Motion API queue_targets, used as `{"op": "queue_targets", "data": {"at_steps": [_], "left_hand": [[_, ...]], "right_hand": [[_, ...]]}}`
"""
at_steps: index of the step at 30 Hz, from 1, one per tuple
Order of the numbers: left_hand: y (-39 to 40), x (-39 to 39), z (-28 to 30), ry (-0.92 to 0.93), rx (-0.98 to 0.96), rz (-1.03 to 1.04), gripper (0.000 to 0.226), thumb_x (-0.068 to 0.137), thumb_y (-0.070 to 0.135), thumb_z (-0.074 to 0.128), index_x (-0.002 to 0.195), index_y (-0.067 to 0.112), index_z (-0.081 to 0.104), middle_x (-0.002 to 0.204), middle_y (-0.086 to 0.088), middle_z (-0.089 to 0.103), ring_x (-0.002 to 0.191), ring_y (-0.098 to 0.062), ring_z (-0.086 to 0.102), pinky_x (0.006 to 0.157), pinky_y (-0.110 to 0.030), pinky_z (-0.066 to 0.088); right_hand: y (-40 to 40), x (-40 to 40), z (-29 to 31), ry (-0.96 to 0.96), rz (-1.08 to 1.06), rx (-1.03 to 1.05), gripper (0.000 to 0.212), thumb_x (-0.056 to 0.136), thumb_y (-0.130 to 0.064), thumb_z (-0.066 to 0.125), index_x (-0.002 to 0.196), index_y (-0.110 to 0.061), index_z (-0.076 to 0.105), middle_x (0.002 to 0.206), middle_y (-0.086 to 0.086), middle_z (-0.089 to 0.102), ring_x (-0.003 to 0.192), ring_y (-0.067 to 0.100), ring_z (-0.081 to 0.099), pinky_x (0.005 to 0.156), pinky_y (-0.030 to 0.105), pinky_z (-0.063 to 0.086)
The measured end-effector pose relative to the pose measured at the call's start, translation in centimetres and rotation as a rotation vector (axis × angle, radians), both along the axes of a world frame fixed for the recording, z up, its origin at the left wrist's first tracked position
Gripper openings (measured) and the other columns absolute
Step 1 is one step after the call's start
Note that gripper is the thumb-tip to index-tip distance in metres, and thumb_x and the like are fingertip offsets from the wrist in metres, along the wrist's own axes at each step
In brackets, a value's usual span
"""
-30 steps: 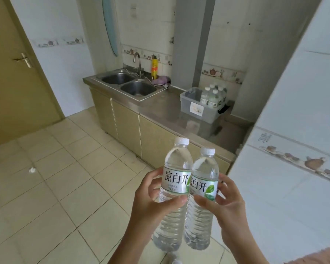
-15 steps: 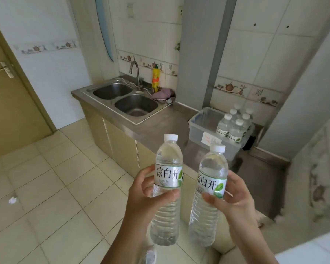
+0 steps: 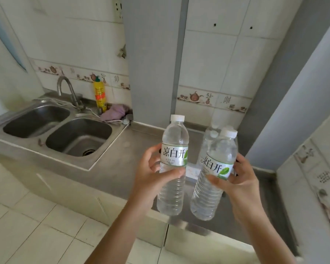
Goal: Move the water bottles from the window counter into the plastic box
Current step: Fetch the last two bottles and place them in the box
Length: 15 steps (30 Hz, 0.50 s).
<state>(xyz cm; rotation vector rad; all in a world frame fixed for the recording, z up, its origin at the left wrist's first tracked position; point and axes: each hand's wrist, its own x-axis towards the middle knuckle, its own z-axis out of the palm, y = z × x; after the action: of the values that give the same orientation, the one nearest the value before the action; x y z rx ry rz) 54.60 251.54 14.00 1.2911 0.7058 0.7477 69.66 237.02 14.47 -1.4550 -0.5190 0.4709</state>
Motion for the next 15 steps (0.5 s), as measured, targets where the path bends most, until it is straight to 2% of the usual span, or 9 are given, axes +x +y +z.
{"op": "queue_targets", "data": {"at_steps": [4,7,10,12,15], "left_hand": [[5.6,6.7,0.4,-0.043,0.042,0.007,0.076,0.054,0.003,0.093,0.117,0.031,0.060,0.106,0.002,0.074,0.096,-0.016,0.072,0.081,-0.035,0.058],[9.2,11.3,0.1,-0.056,0.061,0.002,0.077,0.058,-0.002,0.090,0.118,0.034,0.058,0.100,0.002,0.074,0.090,-0.013,0.073,0.072,-0.028,0.058],[12.3,14.8,-0.6,-0.023,0.097,-0.030,0.081,0.056,0.003,0.092,0.119,0.042,0.056,0.112,0.002,0.071,0.099,-0.015,0.071,0.081,-0.035,0.059],[14.1,16.8,-1.2,0.016,0.148,-0.059,0.081,0.055,0.007,0.093,0.118,0.043,0.056,0.114,0.008,0.069,0.105,-0.015,0.068,0.089,-0.040,0.057],[15.8,19.1,-2.3,0.058,0.190,-0.081,0.075,0.055,0.005,0.093,0.109,0.044,0.057,0.105,0.022,0.069,0.104,-0.008,0.067,0.091,-0.035,0.056]], "right_hand": [[5.3,5.8,1.1,-0.021,-0.011,0.027,0.093,0.046,-0.011,0.086,0.131,-0.024,0.051,0.119,-0.001,0.066,0.107,0.018,0.065,0.090,0.047,0.054],[9.0,10.3,1.5,-0.045,-0.030,0.032,0.095,0.045,-0.013,0.089,0.131,-0.027,0.050,0.120,-0.003,0.065,0.111,0.022,0.063,0.091,0.050,0.053],[12.5,14.1,2.0,-0.081,-0.020,0.032,0.101,0.041,-0.020,0.090,0.132,-0.027,0.048,0.118,-0.004,0.066,0.106,0.021,0.066,0.086,0.046,0.055],[14.5,16.5,2.0,-0.089,0.003,0.034,0.102,0.044,-0.012,0.092,0.134,-0.026,0.047,0.121,-0.003,0.064,0.104,0.022,0.067,0.082,0.044,0.056],[17.1,19.3,1.5,-0.100,0.026,-0.005,0.094,0.052,-0.002,0.090,0.133,-0.025,0.047,0.121,-0.004,0.064,0.103,0.020,0.067,0.077,0.040,0.056]]}}
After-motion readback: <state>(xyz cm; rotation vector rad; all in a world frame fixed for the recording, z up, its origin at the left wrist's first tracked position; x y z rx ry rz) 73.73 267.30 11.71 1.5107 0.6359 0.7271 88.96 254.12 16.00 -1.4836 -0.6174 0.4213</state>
